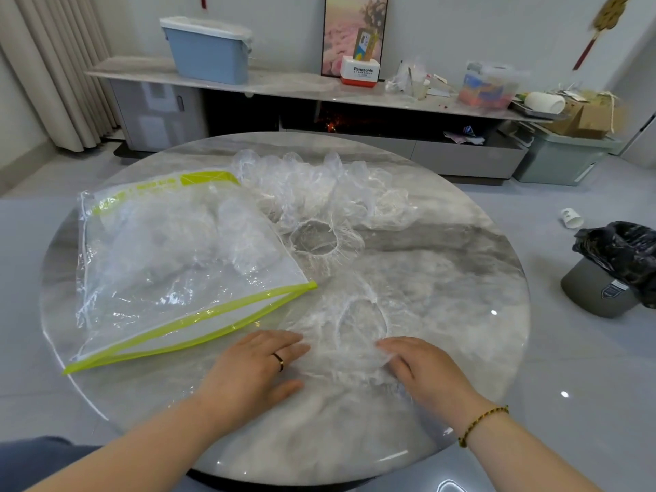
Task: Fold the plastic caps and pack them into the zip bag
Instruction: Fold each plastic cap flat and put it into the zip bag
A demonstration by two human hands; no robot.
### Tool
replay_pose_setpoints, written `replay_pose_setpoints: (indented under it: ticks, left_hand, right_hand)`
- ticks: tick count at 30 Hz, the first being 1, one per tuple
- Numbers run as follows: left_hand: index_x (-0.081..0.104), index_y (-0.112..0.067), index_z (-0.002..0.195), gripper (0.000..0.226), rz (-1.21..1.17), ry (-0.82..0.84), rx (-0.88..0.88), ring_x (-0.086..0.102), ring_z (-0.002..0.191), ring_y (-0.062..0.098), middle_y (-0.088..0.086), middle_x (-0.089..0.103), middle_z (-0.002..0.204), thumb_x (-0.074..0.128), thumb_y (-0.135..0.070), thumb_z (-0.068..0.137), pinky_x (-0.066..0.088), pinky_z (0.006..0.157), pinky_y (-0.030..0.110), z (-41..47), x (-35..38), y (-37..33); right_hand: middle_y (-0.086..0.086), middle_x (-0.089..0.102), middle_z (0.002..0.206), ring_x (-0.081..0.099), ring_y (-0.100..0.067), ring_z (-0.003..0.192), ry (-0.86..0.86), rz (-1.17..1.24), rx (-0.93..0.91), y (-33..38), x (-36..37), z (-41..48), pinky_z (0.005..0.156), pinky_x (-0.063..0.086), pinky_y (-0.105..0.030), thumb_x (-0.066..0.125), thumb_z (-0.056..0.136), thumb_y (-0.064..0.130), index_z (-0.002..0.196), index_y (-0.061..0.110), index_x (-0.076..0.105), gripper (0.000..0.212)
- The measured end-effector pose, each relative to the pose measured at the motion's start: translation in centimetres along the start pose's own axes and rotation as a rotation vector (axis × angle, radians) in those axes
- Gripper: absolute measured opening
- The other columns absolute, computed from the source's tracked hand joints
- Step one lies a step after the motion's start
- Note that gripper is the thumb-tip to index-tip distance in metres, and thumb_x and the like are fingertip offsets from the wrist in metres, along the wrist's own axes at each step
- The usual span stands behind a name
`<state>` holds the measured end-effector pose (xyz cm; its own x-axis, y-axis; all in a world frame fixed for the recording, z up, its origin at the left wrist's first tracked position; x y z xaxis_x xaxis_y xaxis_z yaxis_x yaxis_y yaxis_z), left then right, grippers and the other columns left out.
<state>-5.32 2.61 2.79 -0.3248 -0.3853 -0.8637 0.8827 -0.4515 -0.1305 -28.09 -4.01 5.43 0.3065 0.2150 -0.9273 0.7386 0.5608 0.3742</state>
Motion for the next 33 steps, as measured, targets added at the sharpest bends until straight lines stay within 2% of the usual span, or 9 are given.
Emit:
replay_pose_setpoints:
  ticks: [5, 8, 10, 14, 18, 22, 26, 29, 33]
  left_hand:
    - [0.049, -0.022, 0.109, 0.048, -0.047, -0.055, 0.005, 0.048, 0.097, 0.01, -0.005, 0.053, 0.108, 0.021, -0.058, 0.094, 0.035, 0.087, 0.023, 0.5, -0.1, -1.2]
    - [0.065, -0.027, 0.1, 0.06, 0.05, 0.07, 0.034, 0.061, 0.093, 0.009, -0.009, 0.069, 0.094, 0.01, -0.051, 0.098, 0.031, 0.094, 0.026, 0.4, 0.9, -1.5]
    - [0.073, -0.023, 0.095, 0.073, 0.081, 0.164, -0.012, 0.067, 0.093, 0.007, -0.01, 0.071, 0.098, 0.004, -0.048, 0.098, 0.02, 0.104, 0.024, 0.4, 1.3, -0.9]
    - [0.055, -0.016, 0.115, 0.065, -0.052, 0.077, -0.191, 0.054, 0.105, 0.01, 0.0, 0.067, 0.11, 0.013, -0.061, 0.093, 0.013, 0.105, 0.015, 0.5, -0.6, 0.0]
    - [0.028, -0.021, 0.14, 0.083, -0.204, -0.241, -0.252, 0.042, 0.117, 0.018, 0.002, 0.046, 0.133, 0.045, -0.071, 0.076, 0.025, 0.102, 0.016, -0.4, -3.2, 1.1]
    - [0.006, -0.033, 0.147, 0.08, -0.129, -0.369, -0.156, 0.02, 0.137, -0.002, -0.023, 0.012, 0.151, 0.048, -0.057, 0.083, 0.017, 0.109, 0.011, -1.5, -4.9, 1.4]
    - [0.024, -0.033, 0.142, 0.054, 0.065, -0.222, 0.061, 0.021, 0.139, 0.009, -0.012, 0.015, 0.153, 0.038, -0.048, 0.093, 0.016, 0.113, 0.025, -2.2, -5.2, 1.3]
    - [0.069, -0.029, 0.096, 0.027, 0.137, -0.096, 0.208, 0.043, 0.124, 0.015, -0.008, 0.061, 0.121, 0.043, -0.028, 0.09, 0.019, 0.111, 0.03, -2.9, -4.1, 0.8]
    - [0.074, -0.027, 0.066, 0.061, 0.107, -0.013, 0.176, 0.065, 0.092, 0.007, -0.015, 0.072, 0.083, 0.024, -0.021, 0.1, 0.033, 0.098, 0.019, -3.1, -3.7, 0.6]
  right_hand:
    - [-0.007, 0.063, 0.083, 0.057, -0.022, 0.083, -0.527, 0.478, 0.414, -0.4, -2.6, 0.1, 0.063, 0.038, -0.007, 0.044, 0.094, 0.006, 0.09, 0.0, 0.067, 0.024]
    - [0.0, 0.05, 0.064, 0.047, -0.004, 0.06, -0.727, 0.582, 0.417, 0.2, -4.3, -0.3, 0.054, 0.035, -0.004, 0.045, 0.093, 0.003, 0.064, 0.008, 0.056, 0.032]
    - [0.013, 0.055, 0.076, 0.053, 0.009, 0.07, -0.769, 0.648, 0.308, 1.6, -4.3, -0.7, 0.063, 0.036, 0.003, 0.051, 0.09, 0.012, 0.074, 0.018, 0.058, 0.018]
    - [0.029, 0.059, 0.092, 0.048, 0.029, 0.091, -0.651, 0.629, 0.031, 4.5, -1.8, -1.4, 0.078, 0.033, 0.007, 0.043, 0.078, 0.045, 0.1, 0.027, 0.061, 0.033]
    - [0.008, 0.067, 0.104, 0.054, 0.002, 0.1, -0.438, 0.344, -0.249, 6.4, 1.1, -1.1, 0.092, 0.033, -0.002, 0.032, 0.098, 0.039, 0.11, 0.022, 0.059, 0.034]
    - [0.003, 0.069, 0.108, 0.05, -0.006, 0.105, -0.208, 0.188, -0.373, 7.4, 2.9, -0.2, 0.09, 0.038, -0.012, 0.028, 0.097, 0.036, 0.105, 0.012, 0.068, 0.047]
    - [0.01, 0.046, 0.136, 0.033, -0.001, 0.129, 0.079, 0.191, -0.333, 7.3, 3.4, 0.2, 0.095, 0.01, 0.005, 0.012, 0.073, 0.063, 0.13, 0.016, 0.052, 0.084]
    - [0.03, 0.032, 0.129, 0.022, 0.02, 0.119, 0.092, 0.36, -0.184, 7.2, 2.7, 0.3, 0.093, 0.008, 0.008, 0.017, 0.064, 0.085, 0.126, 0.023, 0.052, 0.095]
    - [0.016, 0.044, 0.102, 0.046, 0.012, 0.096, -0.305, 0.415, 0.043, 4.8, 1.0, 0.9, 0.085, 0.037, -0.008, 0.041, 0.086, 0.052, 0.105, 0.022, 0.049, 0.037]
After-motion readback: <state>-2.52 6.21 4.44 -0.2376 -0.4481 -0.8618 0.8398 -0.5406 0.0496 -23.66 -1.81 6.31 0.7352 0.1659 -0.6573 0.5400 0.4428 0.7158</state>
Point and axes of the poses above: each hand's wrist, its own z-axis towards the middle knuckle, its own x-axis out of the palm, y = z × x, the point moved 2 cm from there along z, towards the middle knuckle
